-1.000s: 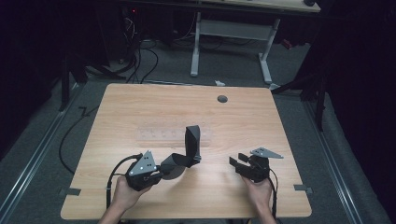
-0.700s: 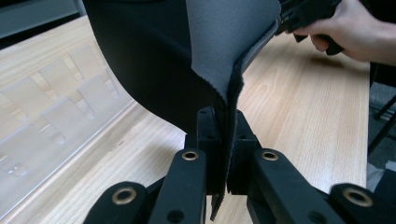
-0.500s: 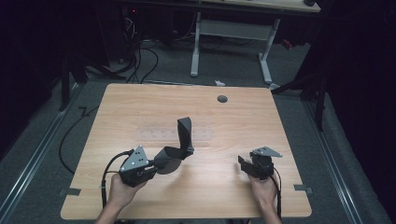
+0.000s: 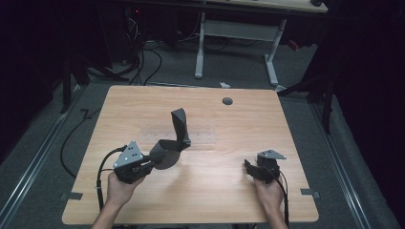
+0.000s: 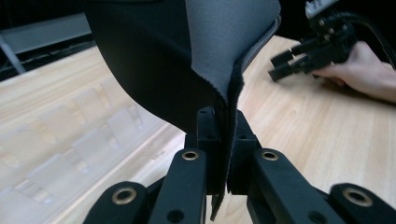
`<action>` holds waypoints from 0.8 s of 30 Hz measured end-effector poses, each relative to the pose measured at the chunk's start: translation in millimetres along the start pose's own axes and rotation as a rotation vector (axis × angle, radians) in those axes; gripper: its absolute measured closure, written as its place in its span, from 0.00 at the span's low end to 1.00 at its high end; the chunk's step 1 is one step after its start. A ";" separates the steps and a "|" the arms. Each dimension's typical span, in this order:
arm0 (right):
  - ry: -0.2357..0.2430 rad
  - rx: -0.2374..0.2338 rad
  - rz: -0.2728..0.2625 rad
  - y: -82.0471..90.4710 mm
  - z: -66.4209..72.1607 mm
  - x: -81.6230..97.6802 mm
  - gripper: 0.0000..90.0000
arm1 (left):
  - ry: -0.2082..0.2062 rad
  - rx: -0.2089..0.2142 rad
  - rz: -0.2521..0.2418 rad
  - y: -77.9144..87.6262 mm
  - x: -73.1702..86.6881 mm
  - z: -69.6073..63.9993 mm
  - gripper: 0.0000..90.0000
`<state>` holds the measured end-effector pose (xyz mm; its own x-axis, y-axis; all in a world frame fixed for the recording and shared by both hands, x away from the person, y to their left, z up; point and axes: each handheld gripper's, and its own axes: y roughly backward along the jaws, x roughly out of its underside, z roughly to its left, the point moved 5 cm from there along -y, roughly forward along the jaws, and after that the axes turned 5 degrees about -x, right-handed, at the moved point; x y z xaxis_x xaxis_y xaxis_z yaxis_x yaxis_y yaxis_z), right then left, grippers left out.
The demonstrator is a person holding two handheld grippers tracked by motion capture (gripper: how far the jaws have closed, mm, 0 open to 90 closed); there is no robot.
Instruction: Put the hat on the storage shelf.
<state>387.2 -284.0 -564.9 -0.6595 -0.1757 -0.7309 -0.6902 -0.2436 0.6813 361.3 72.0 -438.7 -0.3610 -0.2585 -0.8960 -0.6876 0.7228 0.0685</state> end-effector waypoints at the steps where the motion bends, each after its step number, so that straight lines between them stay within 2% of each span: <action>1: 0.000 0.000 0.000 -0.1 -0.1 -0.1 0.46 | -0.001 -0.003 -0.005 0.0 -2.4 0.8 0.97; 13: -0.001 0.000 0.000 -0.1 -0.1 0.0 0.46 | 0.018 -0.052 -0.092 3.3 -31.4 19.2 0.97; 19: -0.001 0.000 -0.001 -0.1 -0.1 0.0 0.46 | 0.015 -0.087 -0.120 1.4 -41.4 31.3 0.97; 24: 0.000 -0.001 0.000 -0.1 0.0 0.0 0.45 | -0.009 -0.120 -0.136 -3.6 -48.9 39.7 0.97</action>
<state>387.3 -284.0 -564.9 -0.6596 -0.1753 -0.7309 -0.6900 -0.2444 0.6813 406.5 107.5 -412.6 -0.2539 -0.3424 -0.9046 -0.8001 0.5999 -0.0025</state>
